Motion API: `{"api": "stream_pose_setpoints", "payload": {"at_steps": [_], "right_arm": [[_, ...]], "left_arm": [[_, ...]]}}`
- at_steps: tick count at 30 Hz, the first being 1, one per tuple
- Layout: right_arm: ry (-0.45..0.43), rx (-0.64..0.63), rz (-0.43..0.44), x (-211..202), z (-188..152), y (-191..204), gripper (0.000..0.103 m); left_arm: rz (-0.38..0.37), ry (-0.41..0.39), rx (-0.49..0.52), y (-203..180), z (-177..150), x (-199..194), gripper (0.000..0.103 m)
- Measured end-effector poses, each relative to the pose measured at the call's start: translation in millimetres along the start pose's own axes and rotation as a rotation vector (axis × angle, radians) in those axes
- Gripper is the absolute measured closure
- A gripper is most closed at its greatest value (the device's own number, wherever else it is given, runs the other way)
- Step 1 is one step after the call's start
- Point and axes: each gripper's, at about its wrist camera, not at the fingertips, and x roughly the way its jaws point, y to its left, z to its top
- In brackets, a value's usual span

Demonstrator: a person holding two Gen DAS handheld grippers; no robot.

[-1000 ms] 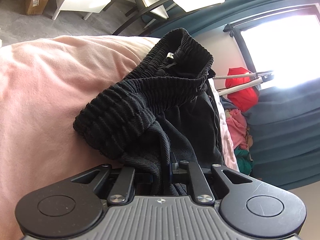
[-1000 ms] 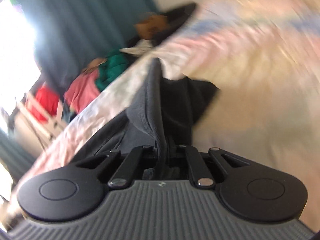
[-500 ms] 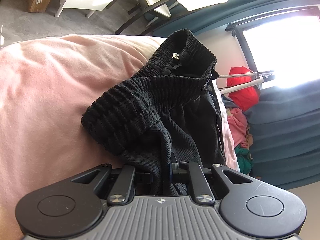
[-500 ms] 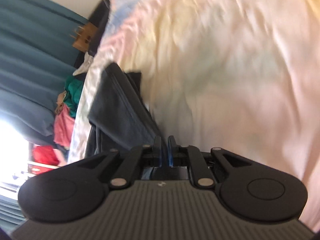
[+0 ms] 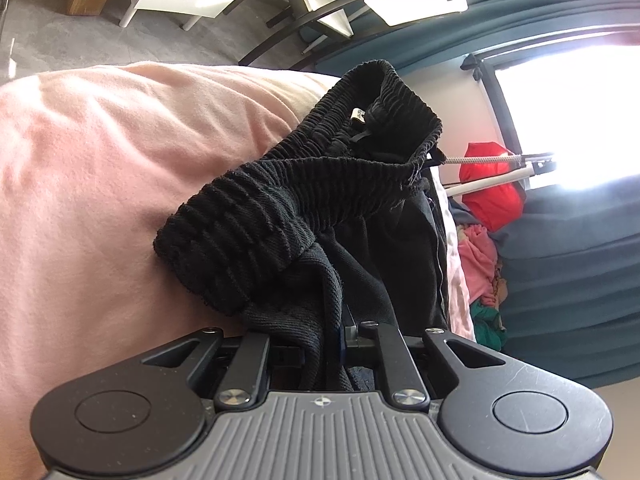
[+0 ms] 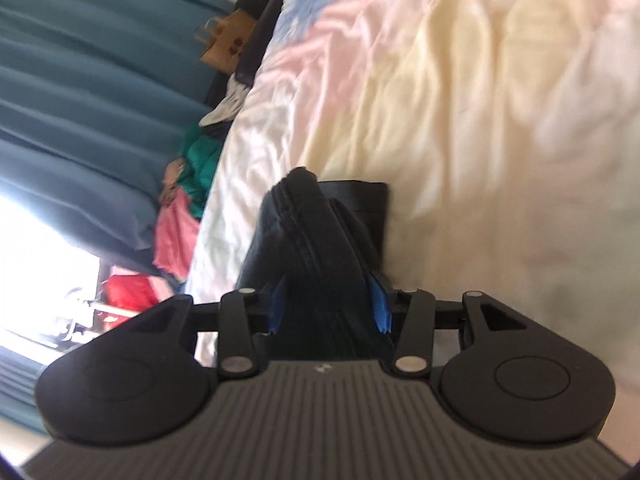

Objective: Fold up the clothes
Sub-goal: 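Lift the pant leg with the right gripper toward the waistband held by the left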

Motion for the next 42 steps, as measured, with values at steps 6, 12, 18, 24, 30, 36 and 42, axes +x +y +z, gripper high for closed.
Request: {"api": "stream_pose_setpoints", "payload": {"at_steps": [6, 12, 18, 24, 30, 36, 42], "right_arm": [[-0.066, -0.207, -0.005, 8, 12, 36, 0.095], [-0.128, -0.408, 0.102, -21, 14, 134, 0.096], [-0.415, -0.364, 0.323, -117, 24, 166, 0.097], [-0.439, -0.149, 0.127, -144, 33, 43, 0.097], [-0.369, -0.137, 0.021, -138, 26, -3, 0.097], [-0.298, -0.125, -0.084, -131, 20, -48, 0.097], [-0.284, -0.200, -0.086, -152, 19, -38, 0.097]], "left_arm": [[0.006, -0.011, -0.018, -3, 1, 4, 0.089], [-0.018, -0.010, -0.026, -3, 2, 2, 0.090], [-0.041, -0.022, -0.044, -2, 0, -9, 0.091], [-0.094, -0.040, -0.083, 4, 3, -26, 0.092], [-0.096, -0.032, -0.077, 10, 8, -34, 0.094], [-0.088, -0.014, -0.100, 7, 13, -55, 0.094], [-0.093, -0.024, -0.007, 2, 21, -102, 0.095]]}}
